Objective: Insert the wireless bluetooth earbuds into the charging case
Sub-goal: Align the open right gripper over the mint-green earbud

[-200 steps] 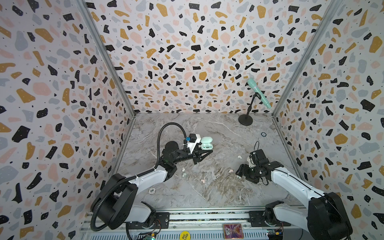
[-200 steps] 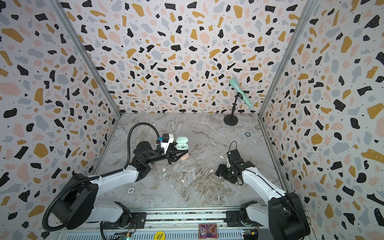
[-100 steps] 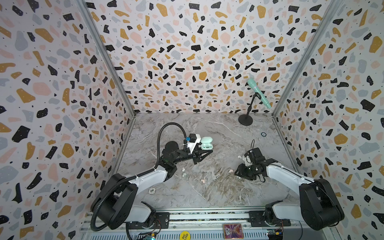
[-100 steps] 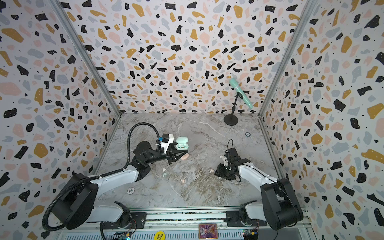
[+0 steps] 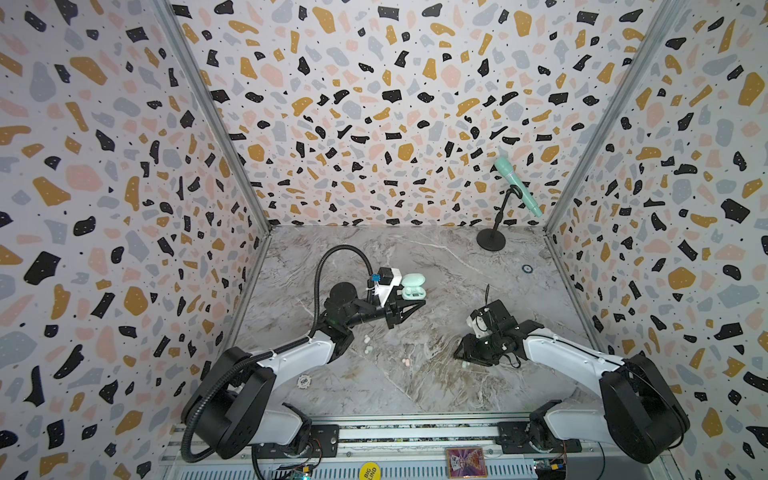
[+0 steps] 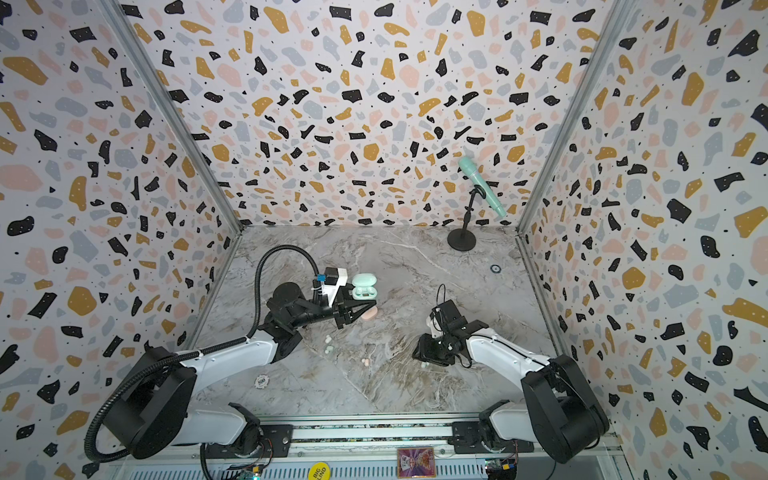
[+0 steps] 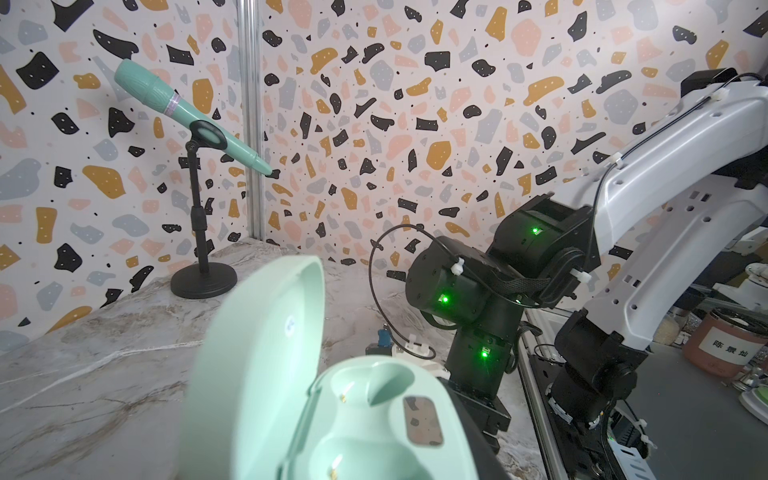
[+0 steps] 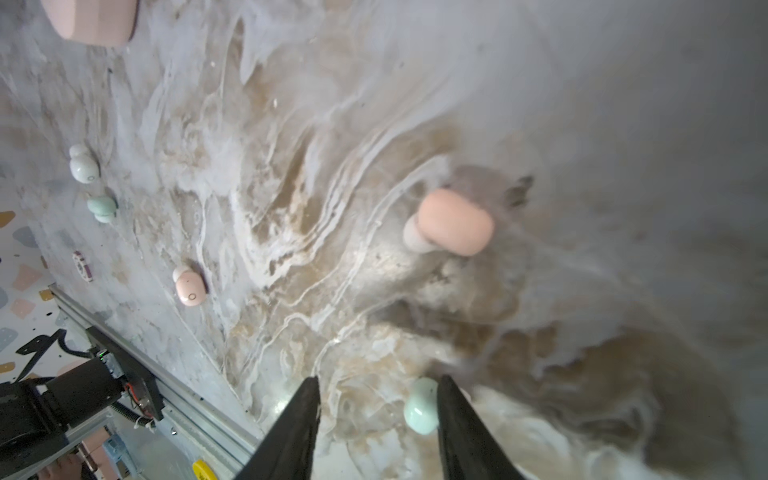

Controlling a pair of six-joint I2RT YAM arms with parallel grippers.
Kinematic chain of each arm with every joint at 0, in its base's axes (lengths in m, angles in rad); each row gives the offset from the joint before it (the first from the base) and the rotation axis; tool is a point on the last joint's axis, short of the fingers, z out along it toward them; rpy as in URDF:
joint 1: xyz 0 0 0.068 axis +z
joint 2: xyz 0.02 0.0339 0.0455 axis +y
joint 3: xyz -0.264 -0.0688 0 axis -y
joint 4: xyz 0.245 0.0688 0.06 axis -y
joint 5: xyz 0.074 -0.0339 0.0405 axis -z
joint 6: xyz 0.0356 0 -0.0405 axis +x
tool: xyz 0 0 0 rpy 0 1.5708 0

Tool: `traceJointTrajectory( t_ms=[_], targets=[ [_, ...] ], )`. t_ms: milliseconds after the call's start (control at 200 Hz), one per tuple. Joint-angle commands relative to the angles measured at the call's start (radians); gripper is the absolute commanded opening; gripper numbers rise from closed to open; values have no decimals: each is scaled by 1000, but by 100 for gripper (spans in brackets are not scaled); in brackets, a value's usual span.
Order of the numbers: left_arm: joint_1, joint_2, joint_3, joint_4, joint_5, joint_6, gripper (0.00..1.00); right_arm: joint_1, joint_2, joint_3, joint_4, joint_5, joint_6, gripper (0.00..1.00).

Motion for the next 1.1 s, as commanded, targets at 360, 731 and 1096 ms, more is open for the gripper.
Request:
traceJointTrajectory(
  t_ms=[360,731,1096],
  targets=[
    [6,-18,-4,44,-4,13,41,55,-112,-12,-76,63,137,55],
    [5,-21,-5,43,-5,12,41,89,-81,-81,64,36,224,70],
    [6,-25,-7,37,-8,15,41,116,-37,-23,163,14,263,73]
  ],
)
